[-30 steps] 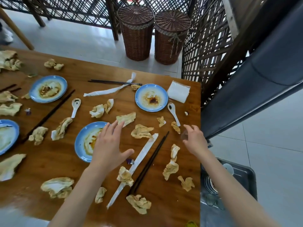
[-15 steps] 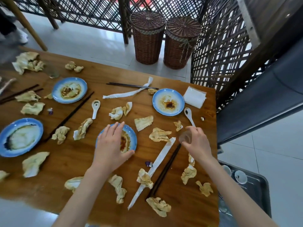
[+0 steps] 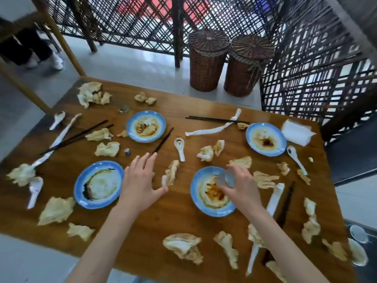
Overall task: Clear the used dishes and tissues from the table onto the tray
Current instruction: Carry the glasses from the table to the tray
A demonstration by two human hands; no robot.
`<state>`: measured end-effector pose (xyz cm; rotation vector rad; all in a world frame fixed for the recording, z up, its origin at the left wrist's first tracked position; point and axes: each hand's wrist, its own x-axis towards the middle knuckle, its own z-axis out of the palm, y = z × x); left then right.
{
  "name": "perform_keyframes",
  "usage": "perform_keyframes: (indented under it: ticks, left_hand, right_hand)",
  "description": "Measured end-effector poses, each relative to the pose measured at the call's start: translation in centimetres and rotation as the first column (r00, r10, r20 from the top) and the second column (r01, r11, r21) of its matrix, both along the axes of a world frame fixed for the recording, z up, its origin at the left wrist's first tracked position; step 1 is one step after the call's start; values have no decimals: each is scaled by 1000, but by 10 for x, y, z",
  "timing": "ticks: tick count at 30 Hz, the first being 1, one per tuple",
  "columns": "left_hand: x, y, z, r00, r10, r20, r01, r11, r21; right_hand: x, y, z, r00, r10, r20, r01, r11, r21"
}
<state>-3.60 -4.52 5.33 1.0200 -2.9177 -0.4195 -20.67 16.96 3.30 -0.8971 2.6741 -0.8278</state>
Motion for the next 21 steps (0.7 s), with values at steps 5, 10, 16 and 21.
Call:
perform_keyframes:
  ticks: [5, 10, 16, 21]
  left_hand:
    - [36, -68, 7, 1000, -22, 1, 22, 998, -55]
    - [48, -113, 11, 1000, 8, 2, -8, 996, -86]
    - [29, -165, 5, 999, 39, -32, -42, 994, -103]
    - [3, -211, -9, 999, 19, -36, -22, 996, -87]
  right_hand:
    - [43, -60, -1, 999, -24, 35, 24, 1000, -12]
    - [69, -103, 2, 999, 6, 47, -5, 1000, -29]
    - [76, -150, 0, 998, 28, 51, -26, 999, -35]
    - [71, -196, 2, 1000, 17, 15, -17, 1000, -10]
